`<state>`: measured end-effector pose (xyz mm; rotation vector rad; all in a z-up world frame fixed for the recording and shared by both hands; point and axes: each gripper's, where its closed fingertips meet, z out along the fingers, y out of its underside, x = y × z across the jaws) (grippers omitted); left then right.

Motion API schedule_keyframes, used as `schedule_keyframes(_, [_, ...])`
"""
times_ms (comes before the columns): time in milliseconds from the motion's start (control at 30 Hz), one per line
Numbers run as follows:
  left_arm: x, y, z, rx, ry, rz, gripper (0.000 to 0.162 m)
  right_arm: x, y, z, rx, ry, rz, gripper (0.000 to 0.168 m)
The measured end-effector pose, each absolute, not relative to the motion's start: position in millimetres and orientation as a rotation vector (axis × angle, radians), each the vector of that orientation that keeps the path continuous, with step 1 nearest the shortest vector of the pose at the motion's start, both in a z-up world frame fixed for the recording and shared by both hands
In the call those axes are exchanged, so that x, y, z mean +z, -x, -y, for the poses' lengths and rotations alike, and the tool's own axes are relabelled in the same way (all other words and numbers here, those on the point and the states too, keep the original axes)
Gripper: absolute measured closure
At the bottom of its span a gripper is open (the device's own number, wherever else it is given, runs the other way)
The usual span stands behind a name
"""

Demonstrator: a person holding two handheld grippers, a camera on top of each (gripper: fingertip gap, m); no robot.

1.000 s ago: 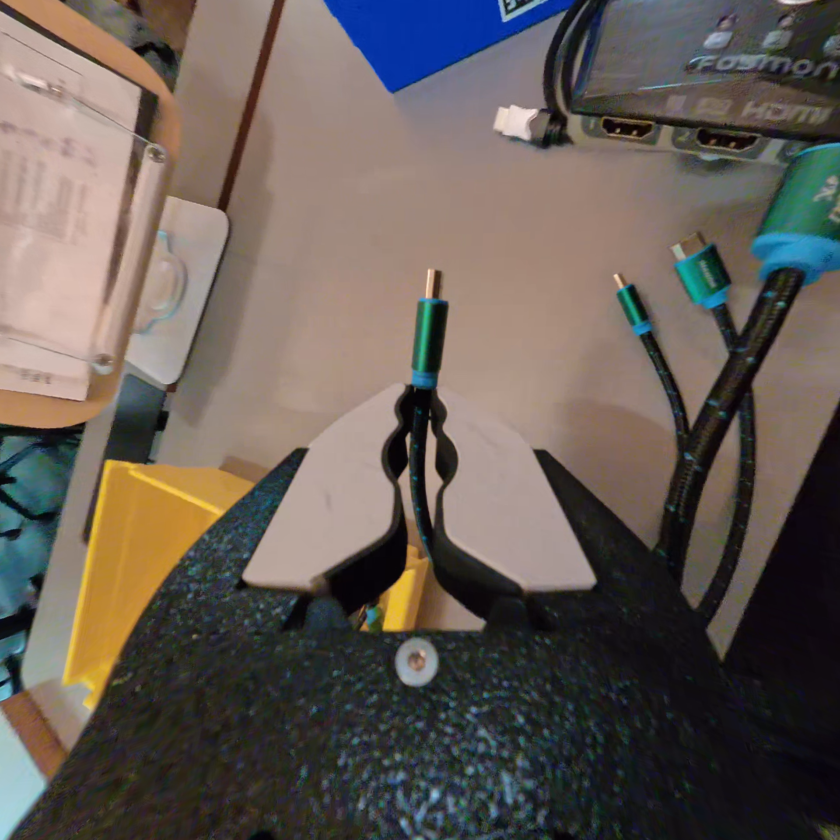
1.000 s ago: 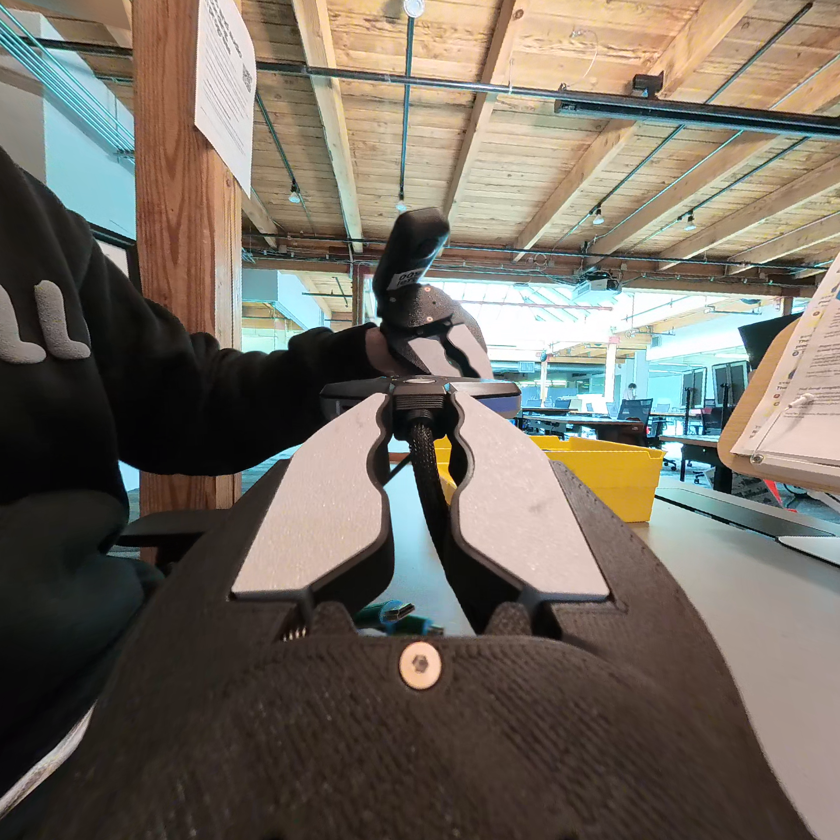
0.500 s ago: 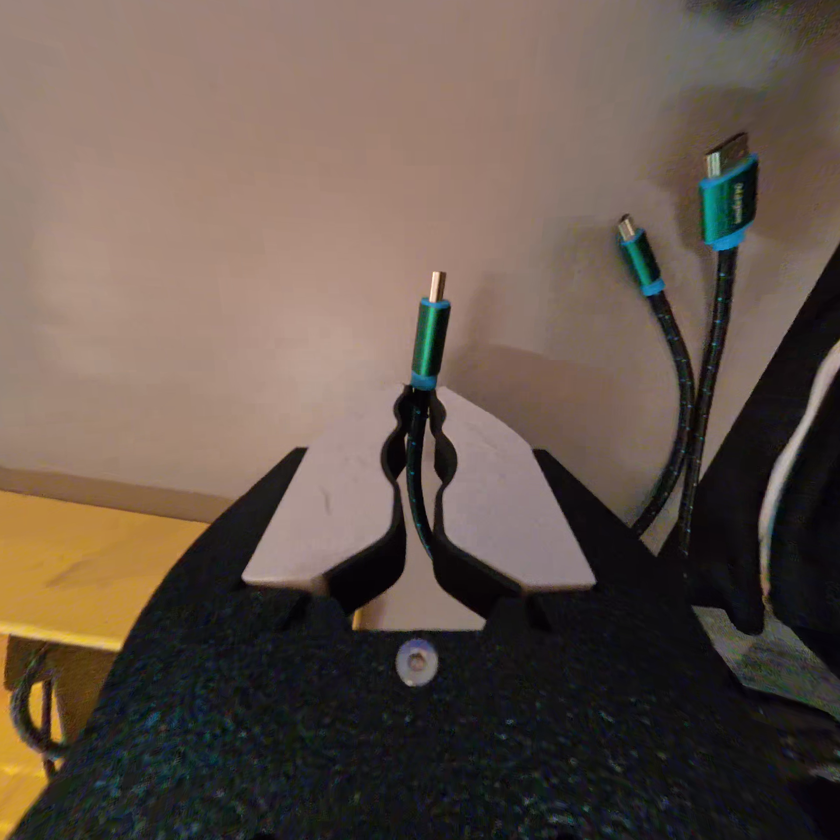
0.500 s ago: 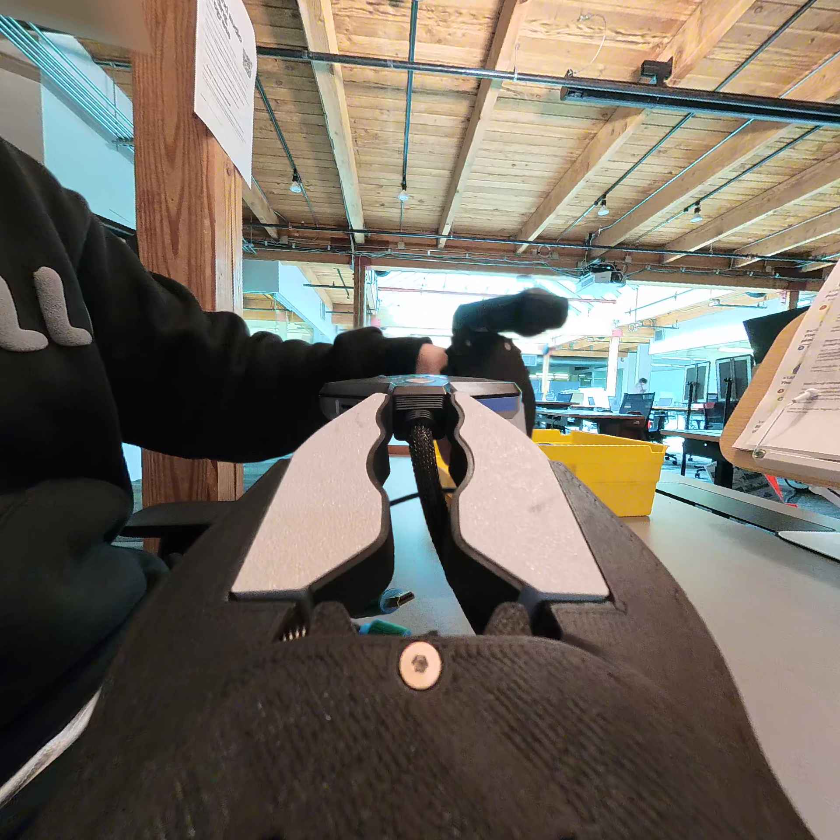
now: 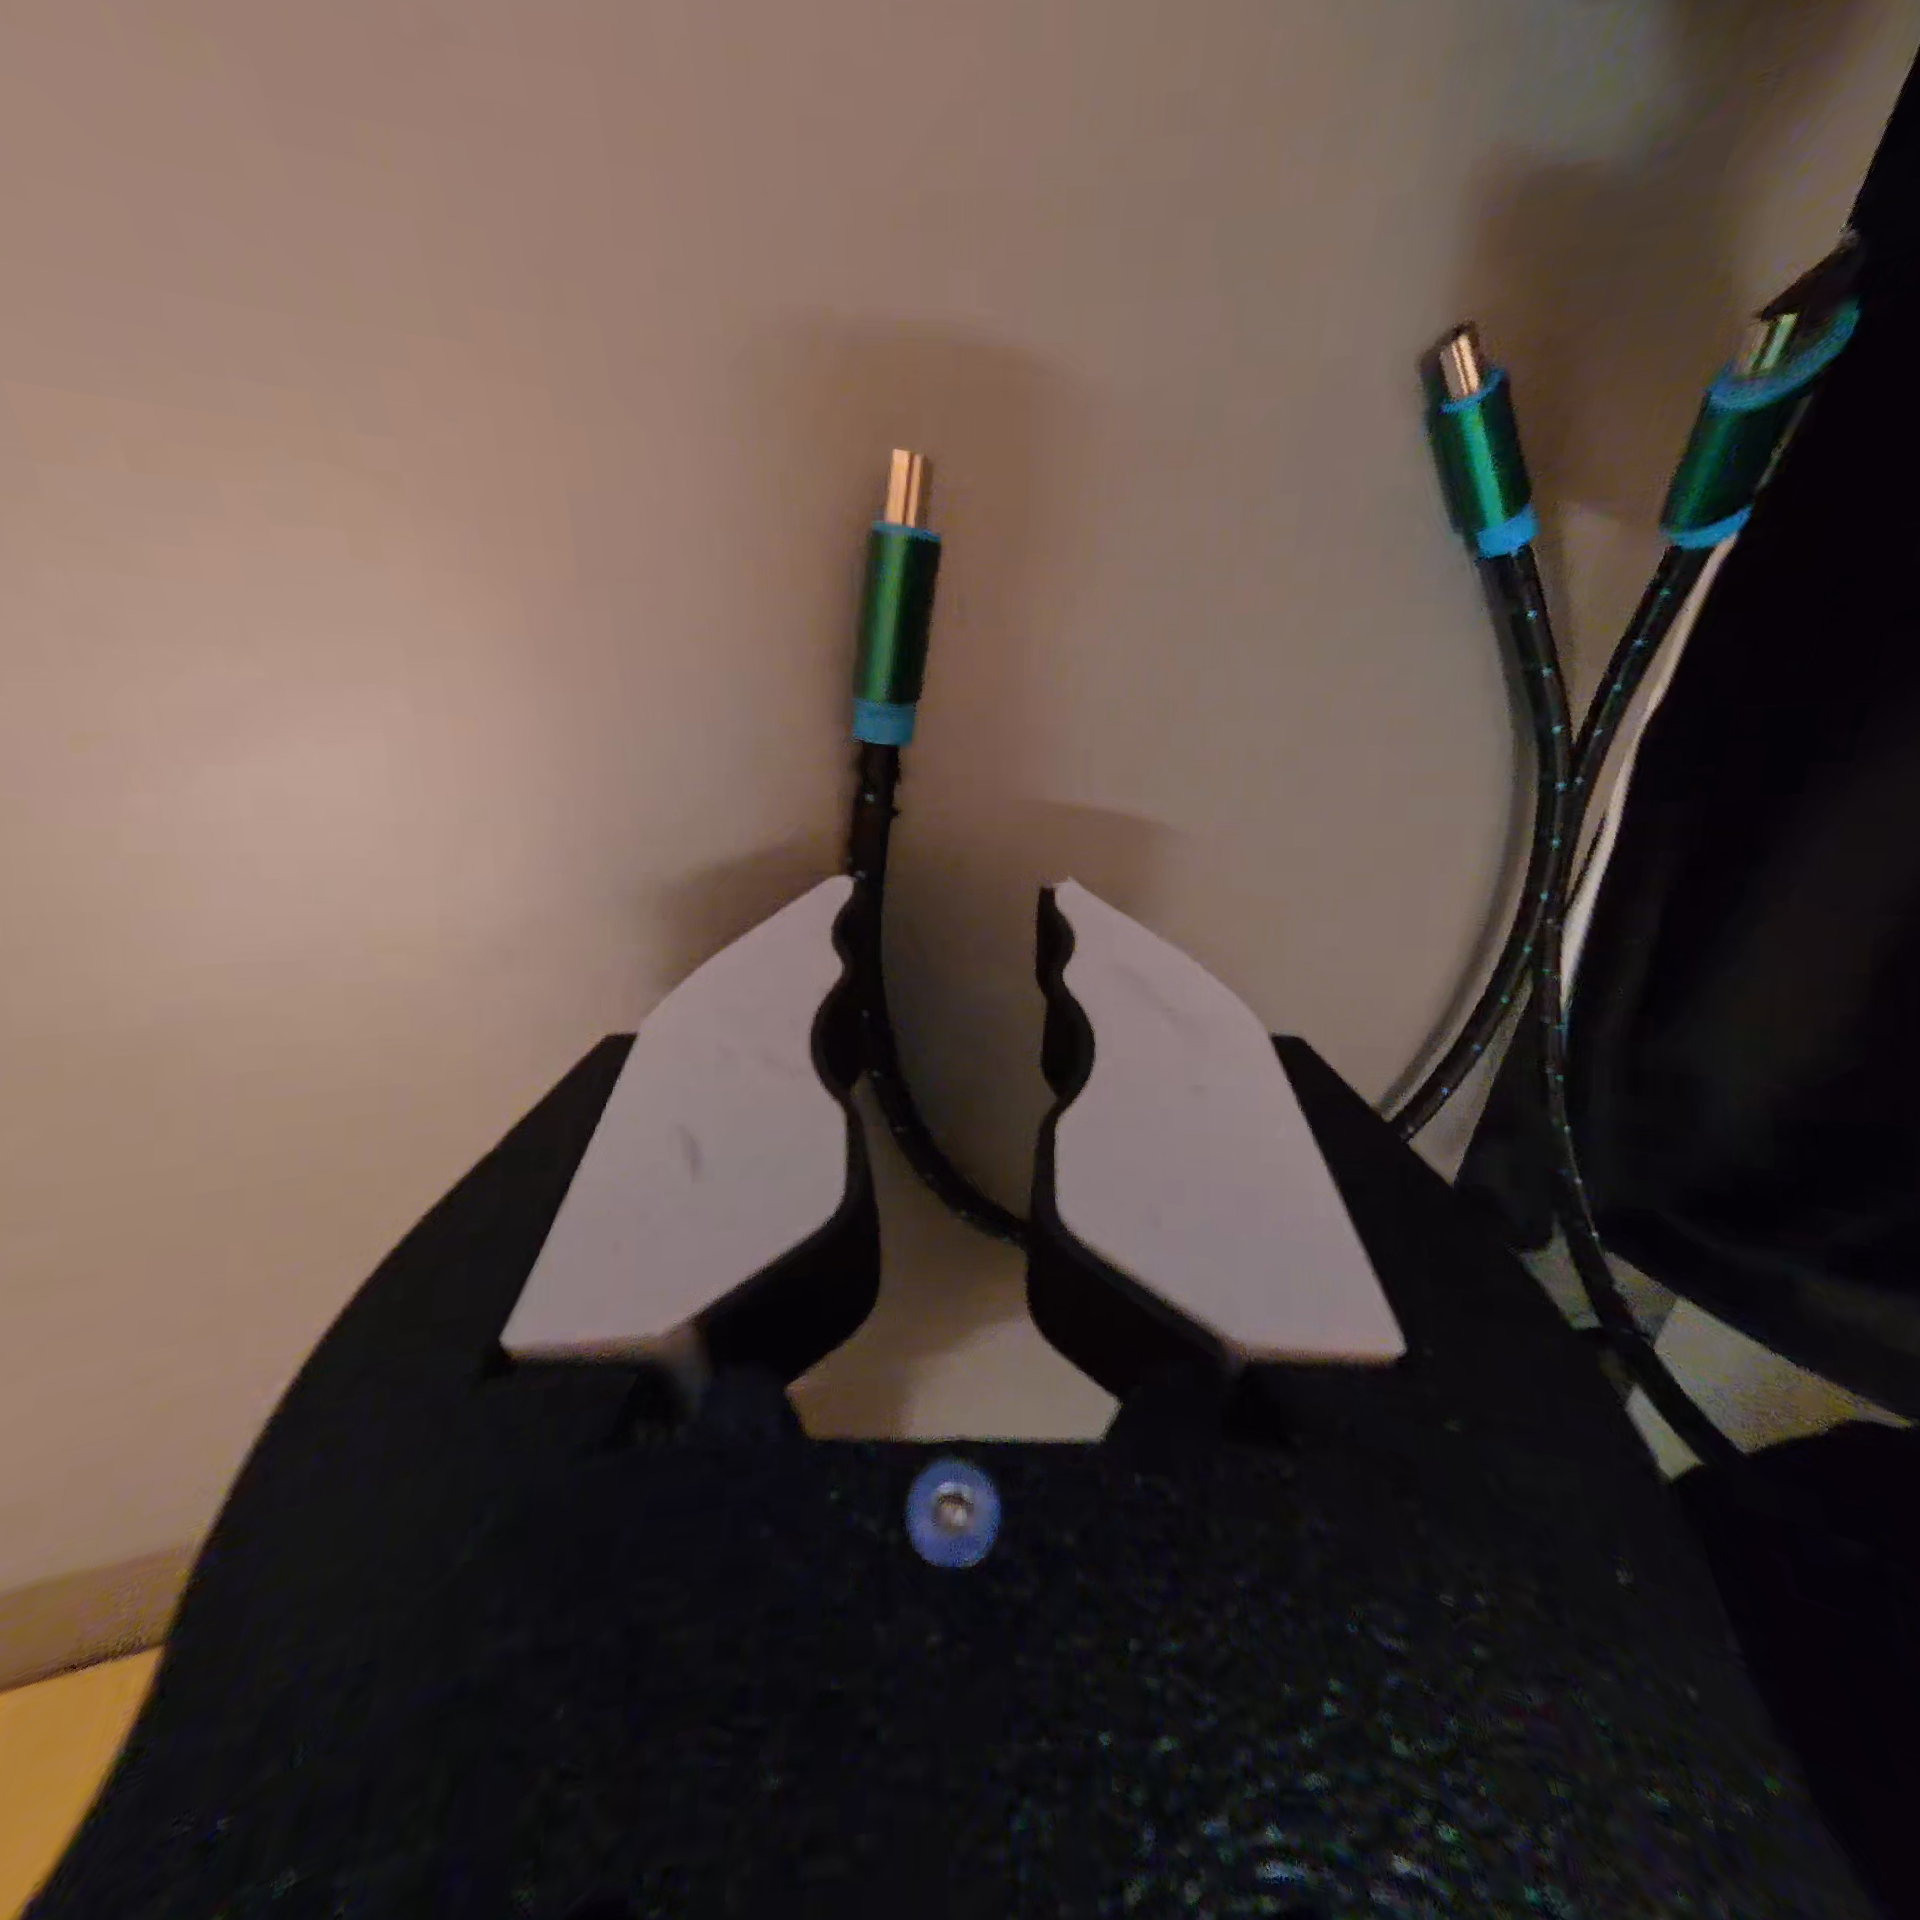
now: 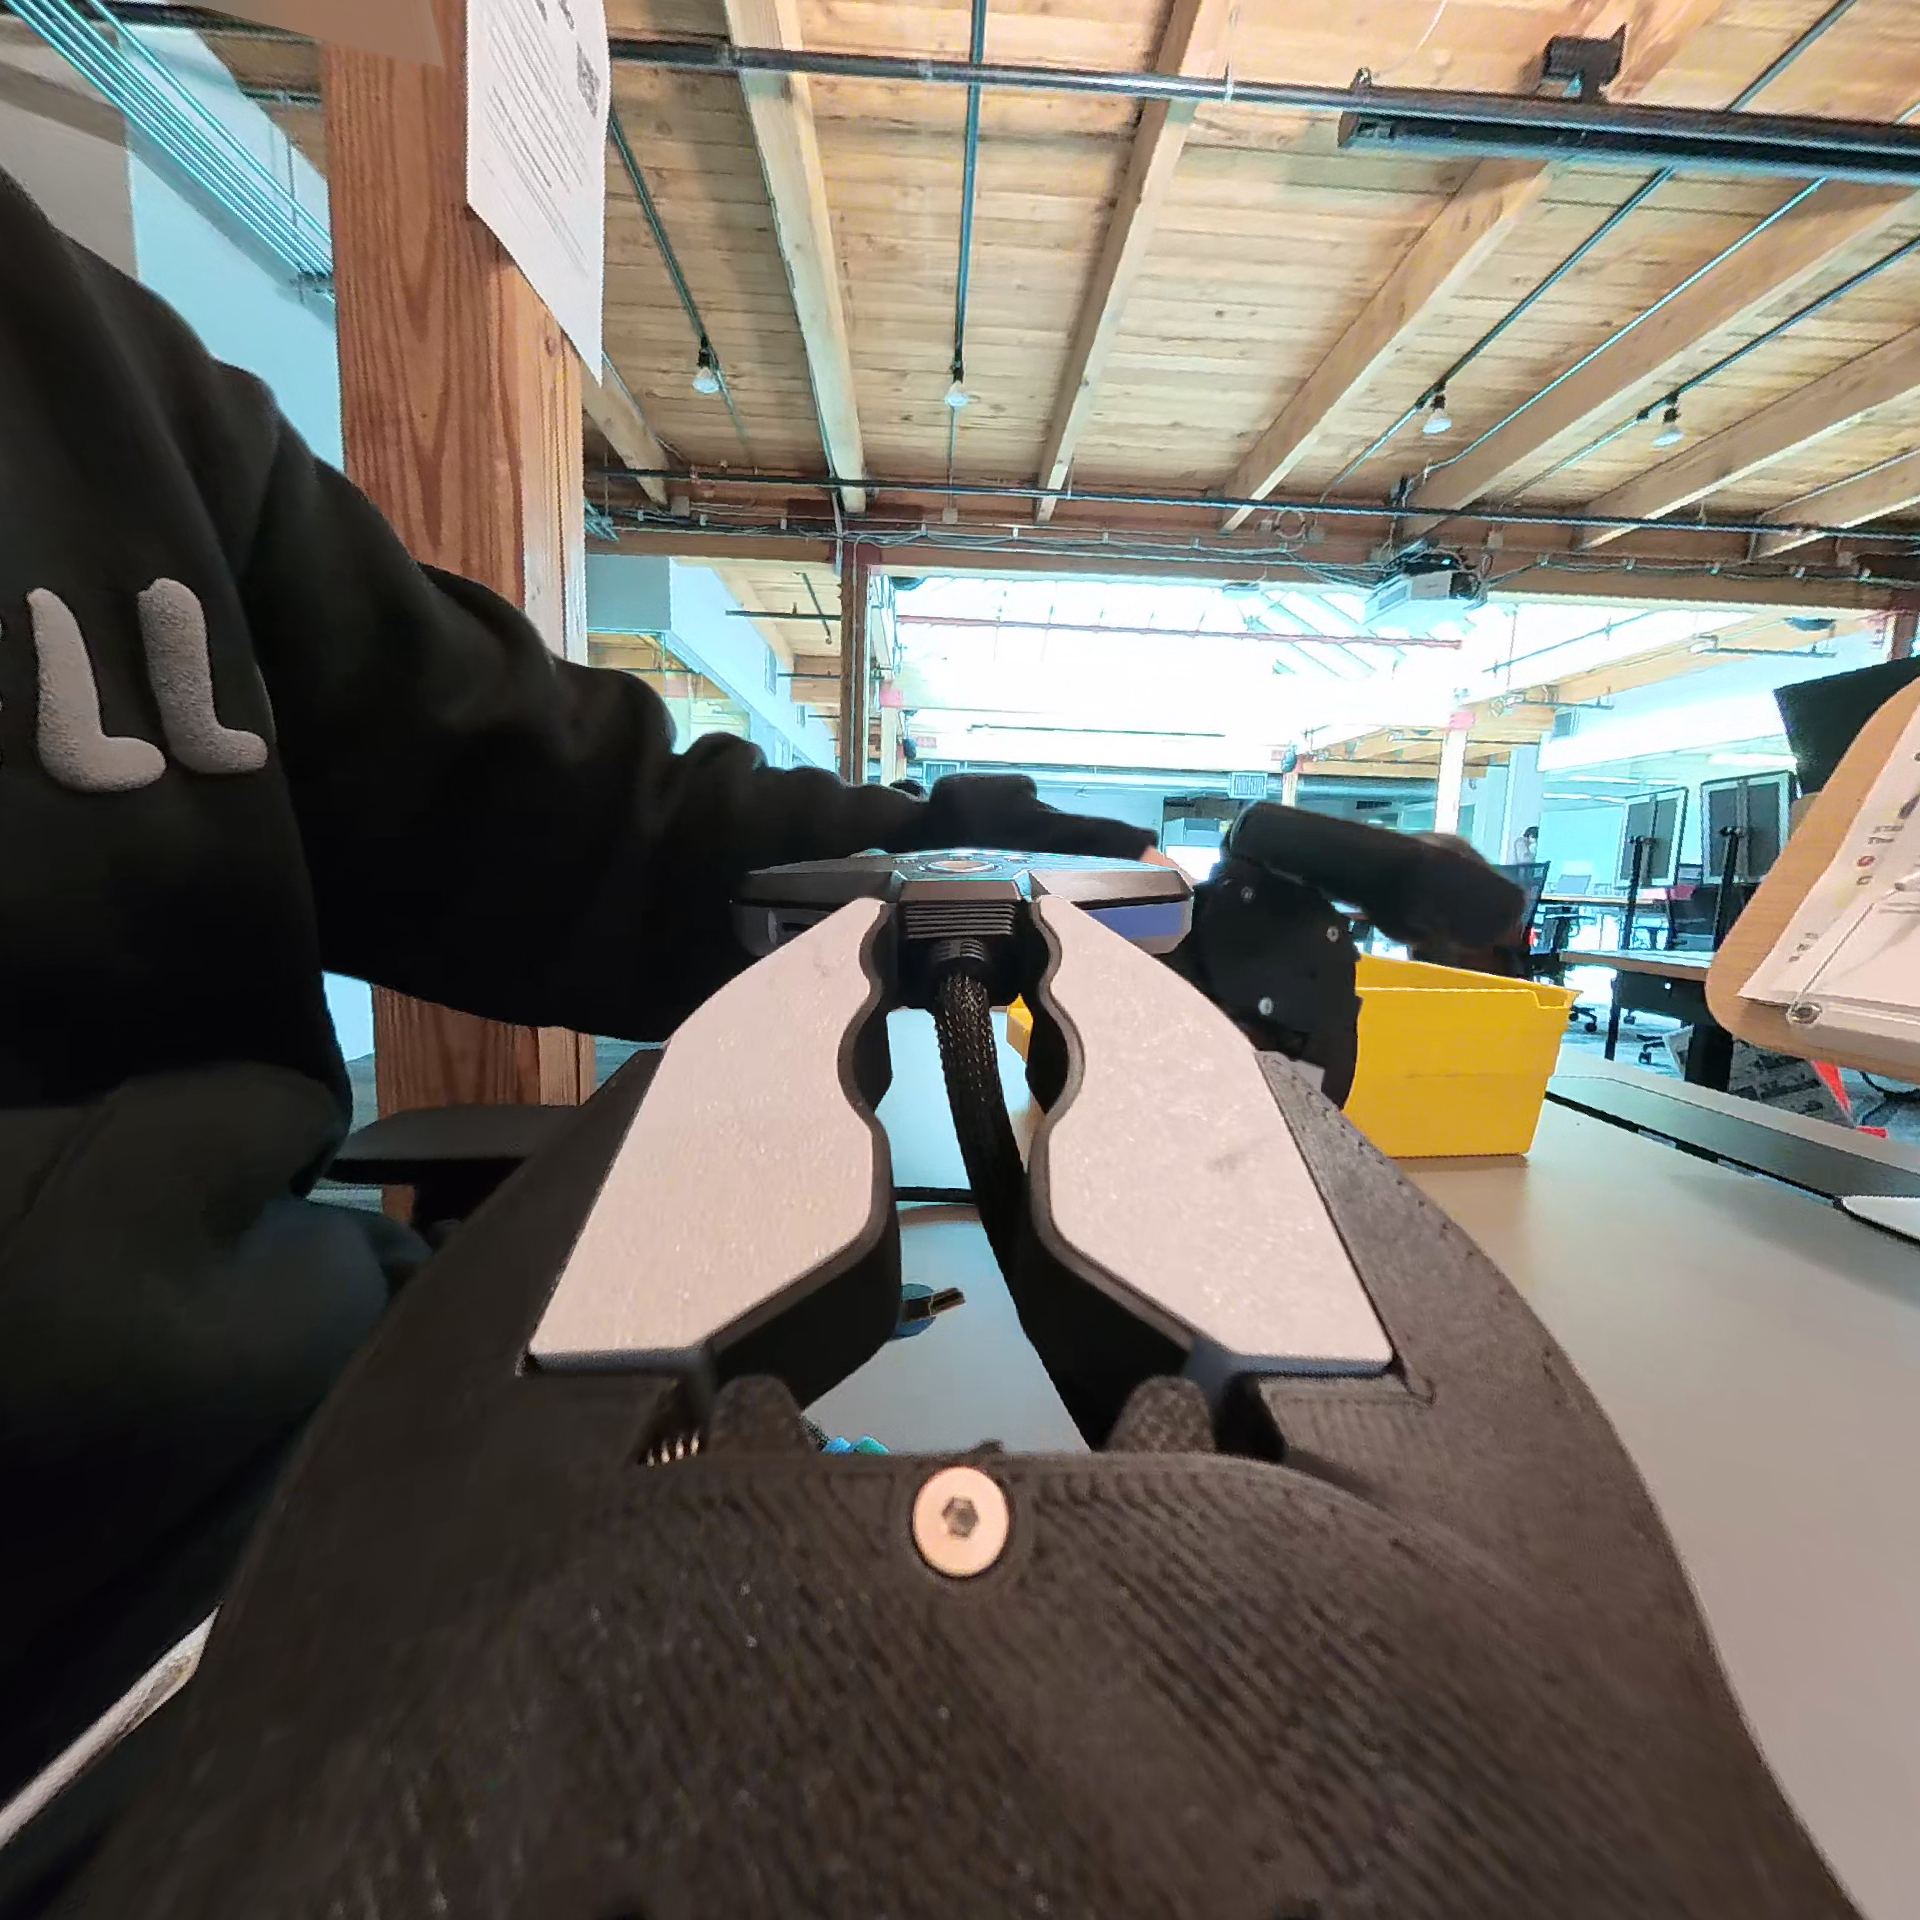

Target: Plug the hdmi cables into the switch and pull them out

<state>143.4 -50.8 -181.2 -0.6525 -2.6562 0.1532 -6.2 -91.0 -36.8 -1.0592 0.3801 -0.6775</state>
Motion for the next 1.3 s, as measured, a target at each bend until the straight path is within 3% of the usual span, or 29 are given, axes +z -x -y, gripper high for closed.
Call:
schedule_keyframes(300, [-188,-149,59,0.175,0.77,2.76,0.158,-37,4,92,-0.685,1.056,-0.391,0.146])
schedule_keyframes(633, [-189,-151,66,0.367,0.816,2.88,0.144,-38,4,91,-0.685,1.063,-0.394,0.146])
schedule_keyframes(967, [-193,-152,69,0.632,0.852,3.043,0.143,-38,4,92,-0.686,1.062,-0.394,0.146])
schedule_keyframes(1300, [-195,-155,65,0.523,0.737,2.944,0.129,-38,8,91,-0.679,1.065,-0.376,0.146])
